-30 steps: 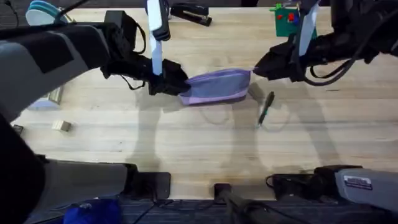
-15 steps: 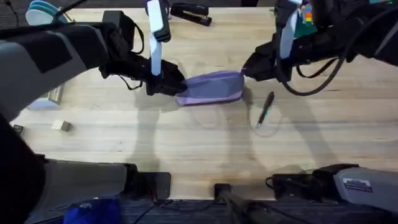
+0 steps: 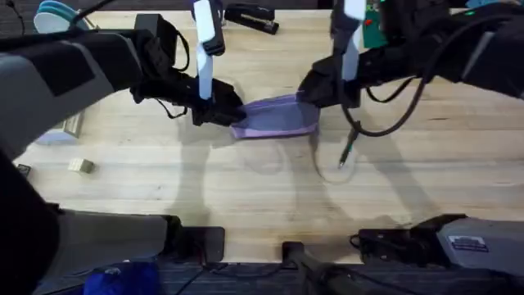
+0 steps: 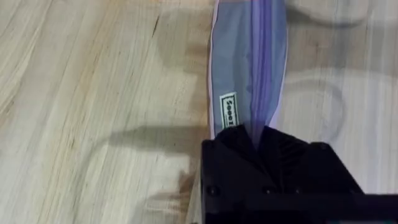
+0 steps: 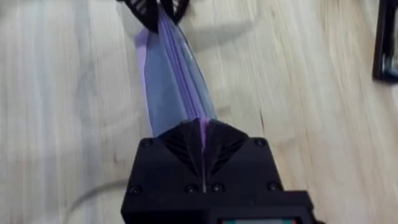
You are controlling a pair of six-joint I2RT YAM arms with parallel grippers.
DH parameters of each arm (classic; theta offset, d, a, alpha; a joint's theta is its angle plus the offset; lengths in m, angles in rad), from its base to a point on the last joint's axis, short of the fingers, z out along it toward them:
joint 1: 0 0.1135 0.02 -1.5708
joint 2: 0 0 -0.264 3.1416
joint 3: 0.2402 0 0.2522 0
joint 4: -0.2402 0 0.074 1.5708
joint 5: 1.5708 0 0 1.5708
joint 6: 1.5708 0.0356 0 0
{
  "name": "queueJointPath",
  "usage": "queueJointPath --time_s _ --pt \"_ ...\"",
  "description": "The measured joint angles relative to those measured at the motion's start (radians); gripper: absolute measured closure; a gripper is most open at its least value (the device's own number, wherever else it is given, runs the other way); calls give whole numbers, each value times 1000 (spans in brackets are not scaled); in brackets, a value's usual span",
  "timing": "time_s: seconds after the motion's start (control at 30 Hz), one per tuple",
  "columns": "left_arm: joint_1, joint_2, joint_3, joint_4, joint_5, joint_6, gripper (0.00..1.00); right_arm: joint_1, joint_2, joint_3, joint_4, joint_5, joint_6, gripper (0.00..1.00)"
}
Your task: Unzip the bag, pick up the pens from the table one at a time and place them inside, then zip the bag closed.
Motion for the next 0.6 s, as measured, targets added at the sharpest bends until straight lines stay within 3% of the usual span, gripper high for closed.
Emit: queueJointPath --time_s 0.6 --pt "0 0 0 2 -3 0 959 157 94 0 245 -26 98 970"
